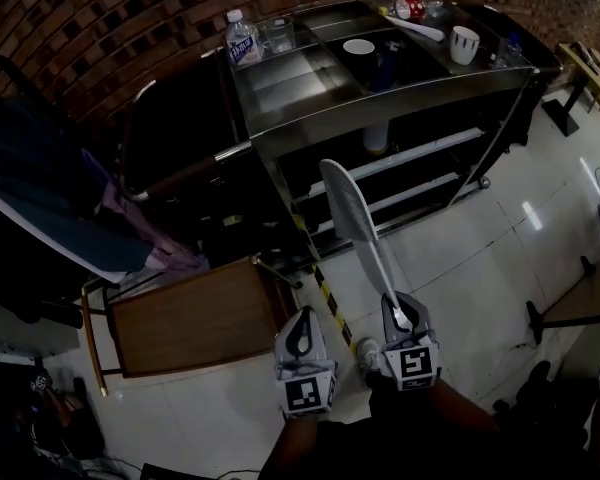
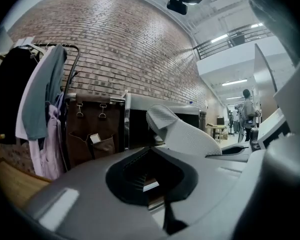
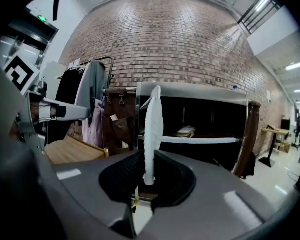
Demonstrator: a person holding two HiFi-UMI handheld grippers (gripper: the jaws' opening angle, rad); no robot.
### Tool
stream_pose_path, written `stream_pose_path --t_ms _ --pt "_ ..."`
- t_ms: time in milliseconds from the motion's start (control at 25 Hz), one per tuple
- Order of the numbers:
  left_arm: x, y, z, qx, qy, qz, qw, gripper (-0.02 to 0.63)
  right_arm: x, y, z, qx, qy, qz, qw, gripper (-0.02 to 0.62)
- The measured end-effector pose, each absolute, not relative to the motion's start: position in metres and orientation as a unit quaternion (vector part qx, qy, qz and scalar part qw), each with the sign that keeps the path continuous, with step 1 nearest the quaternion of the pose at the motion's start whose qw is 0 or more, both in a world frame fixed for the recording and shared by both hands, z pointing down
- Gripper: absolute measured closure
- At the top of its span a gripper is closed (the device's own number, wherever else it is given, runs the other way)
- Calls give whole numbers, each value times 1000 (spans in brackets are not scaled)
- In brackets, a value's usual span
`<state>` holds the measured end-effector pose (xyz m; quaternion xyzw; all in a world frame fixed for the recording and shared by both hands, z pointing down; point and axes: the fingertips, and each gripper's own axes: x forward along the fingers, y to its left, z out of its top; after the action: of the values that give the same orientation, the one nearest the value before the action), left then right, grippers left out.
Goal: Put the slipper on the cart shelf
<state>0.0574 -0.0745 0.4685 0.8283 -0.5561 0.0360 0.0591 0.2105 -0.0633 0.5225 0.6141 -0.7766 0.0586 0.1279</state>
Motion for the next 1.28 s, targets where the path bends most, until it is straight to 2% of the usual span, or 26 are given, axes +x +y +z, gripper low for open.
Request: stream_pose_path --t_ms 360,640,1280 --pt "75 -95 506 821 -560 74 89 590 210 -98 567 588 -787 105 156 557" --pt "75 -125 509 806 -580 72 96 591 205 -142 570 573 -796 123 150 557" --pt "65 -177 477 794 -602 50 66 591 184 -240 547 546 -806 189 129 557"
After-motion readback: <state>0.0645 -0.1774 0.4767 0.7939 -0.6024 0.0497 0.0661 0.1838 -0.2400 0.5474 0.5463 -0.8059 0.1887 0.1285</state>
